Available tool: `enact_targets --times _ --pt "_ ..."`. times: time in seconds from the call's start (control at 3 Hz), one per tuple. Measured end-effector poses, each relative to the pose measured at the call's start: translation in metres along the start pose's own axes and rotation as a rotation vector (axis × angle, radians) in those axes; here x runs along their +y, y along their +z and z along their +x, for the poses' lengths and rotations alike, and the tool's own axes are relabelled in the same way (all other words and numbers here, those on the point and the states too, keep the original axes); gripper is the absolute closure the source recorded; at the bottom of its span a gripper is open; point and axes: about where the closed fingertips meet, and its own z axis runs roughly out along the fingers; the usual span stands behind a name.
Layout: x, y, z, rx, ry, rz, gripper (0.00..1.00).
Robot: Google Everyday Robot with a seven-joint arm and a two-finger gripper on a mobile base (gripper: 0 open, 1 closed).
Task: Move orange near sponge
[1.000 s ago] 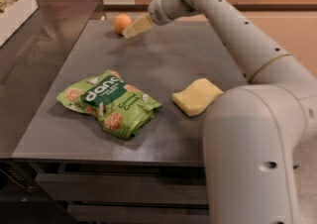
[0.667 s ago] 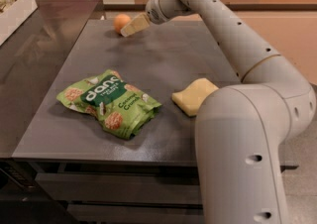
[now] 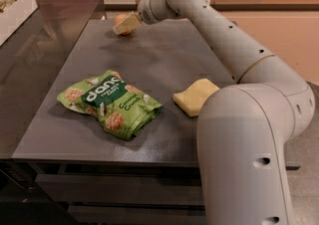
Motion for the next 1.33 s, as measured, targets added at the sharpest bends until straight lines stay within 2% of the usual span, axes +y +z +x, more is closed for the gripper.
enact_targets --times 0.33,0.67,1.33 --pt "0.005 0.012 0.0 -0.029 0.005 -0.002 0.0" --pt "0.013 0.024 0.006 -0.017 0.026 -0.044 0.0" --pt "0.02 0.034 0.012 -0.006 0.043 -0.081 0.0"
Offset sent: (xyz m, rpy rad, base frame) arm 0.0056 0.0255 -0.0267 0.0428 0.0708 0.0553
